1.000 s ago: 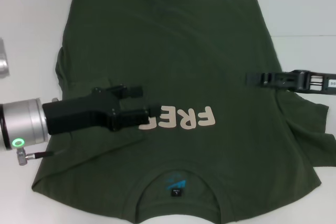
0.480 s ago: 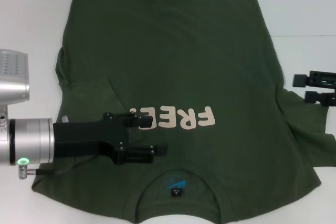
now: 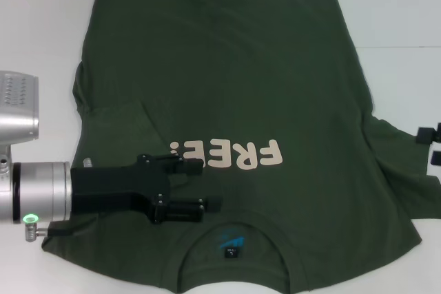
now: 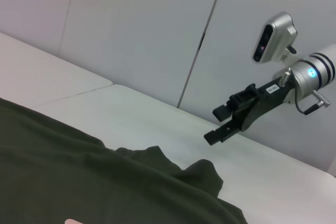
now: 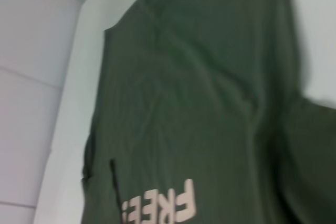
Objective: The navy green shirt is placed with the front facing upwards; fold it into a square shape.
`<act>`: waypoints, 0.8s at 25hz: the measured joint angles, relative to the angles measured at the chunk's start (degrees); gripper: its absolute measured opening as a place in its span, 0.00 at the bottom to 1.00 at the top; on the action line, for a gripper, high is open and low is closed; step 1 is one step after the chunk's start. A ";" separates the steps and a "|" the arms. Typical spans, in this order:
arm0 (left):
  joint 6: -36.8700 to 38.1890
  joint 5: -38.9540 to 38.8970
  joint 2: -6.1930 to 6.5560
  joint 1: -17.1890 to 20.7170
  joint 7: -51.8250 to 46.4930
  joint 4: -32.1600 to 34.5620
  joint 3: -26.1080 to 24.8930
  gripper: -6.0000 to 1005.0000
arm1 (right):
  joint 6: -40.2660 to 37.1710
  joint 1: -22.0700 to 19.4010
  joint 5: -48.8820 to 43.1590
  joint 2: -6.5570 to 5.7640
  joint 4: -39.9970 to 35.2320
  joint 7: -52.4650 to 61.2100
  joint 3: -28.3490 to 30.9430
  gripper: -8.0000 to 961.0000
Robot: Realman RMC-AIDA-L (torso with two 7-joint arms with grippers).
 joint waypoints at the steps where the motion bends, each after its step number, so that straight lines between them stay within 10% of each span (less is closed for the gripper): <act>1: 0.05 0.02 0.00 0.05 0.00 -0.01 0.00 0.84 | 0.24 -0.48 -0.17 0.05 0.01 -0.06 0.29 0.89; 20: 0.28 3.16 0.36 -1.53 1.33 0.39 1.61 0.84 | 6.58 -4.04 -1.19 1.35 3.23 -3.47 1.99 0.86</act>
